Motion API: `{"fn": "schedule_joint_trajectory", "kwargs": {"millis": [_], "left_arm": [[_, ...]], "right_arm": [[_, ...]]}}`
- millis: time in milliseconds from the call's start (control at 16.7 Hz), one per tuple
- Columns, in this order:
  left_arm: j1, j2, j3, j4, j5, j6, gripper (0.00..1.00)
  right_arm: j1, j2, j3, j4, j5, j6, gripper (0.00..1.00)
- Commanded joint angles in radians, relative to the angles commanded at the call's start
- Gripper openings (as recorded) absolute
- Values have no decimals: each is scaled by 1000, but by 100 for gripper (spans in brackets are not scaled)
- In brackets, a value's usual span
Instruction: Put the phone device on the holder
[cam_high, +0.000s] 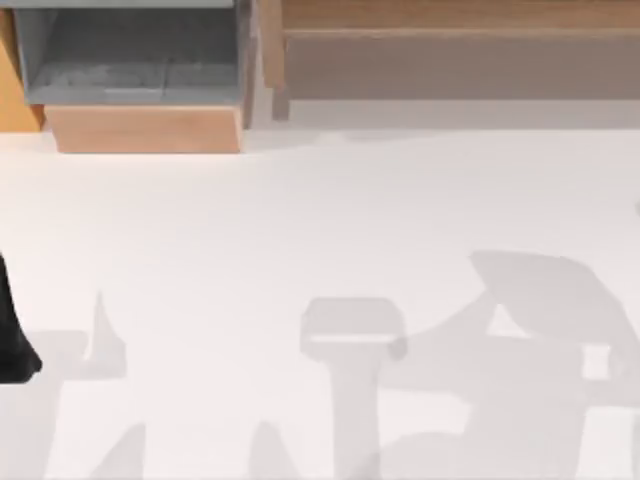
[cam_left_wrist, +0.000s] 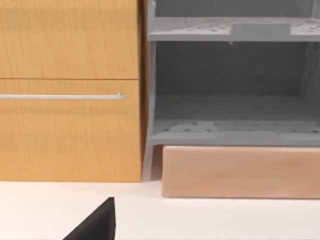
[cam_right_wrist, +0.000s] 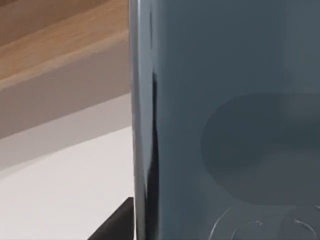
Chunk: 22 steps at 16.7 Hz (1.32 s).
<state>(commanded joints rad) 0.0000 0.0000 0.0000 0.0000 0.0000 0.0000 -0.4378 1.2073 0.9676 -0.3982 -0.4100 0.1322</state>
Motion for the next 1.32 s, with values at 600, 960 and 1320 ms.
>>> {"fn": "schedule_joint_trajectory", "kwargs": {"millis": [600, 960, 1320], "left_arm": [[0, 0, 0, 0, 0, 0, 100], [0, 0, 0, 0, 0, 0, 100], [0, 0, 0, 0, 0, 0, 100]], "right_arm": [[-293, -113, -236, 193, -152, -401, 0], [-334, -140, -308, 240, -173, -474, 0], [-320, -128, -311, 256, -163, -471, 0]]}}
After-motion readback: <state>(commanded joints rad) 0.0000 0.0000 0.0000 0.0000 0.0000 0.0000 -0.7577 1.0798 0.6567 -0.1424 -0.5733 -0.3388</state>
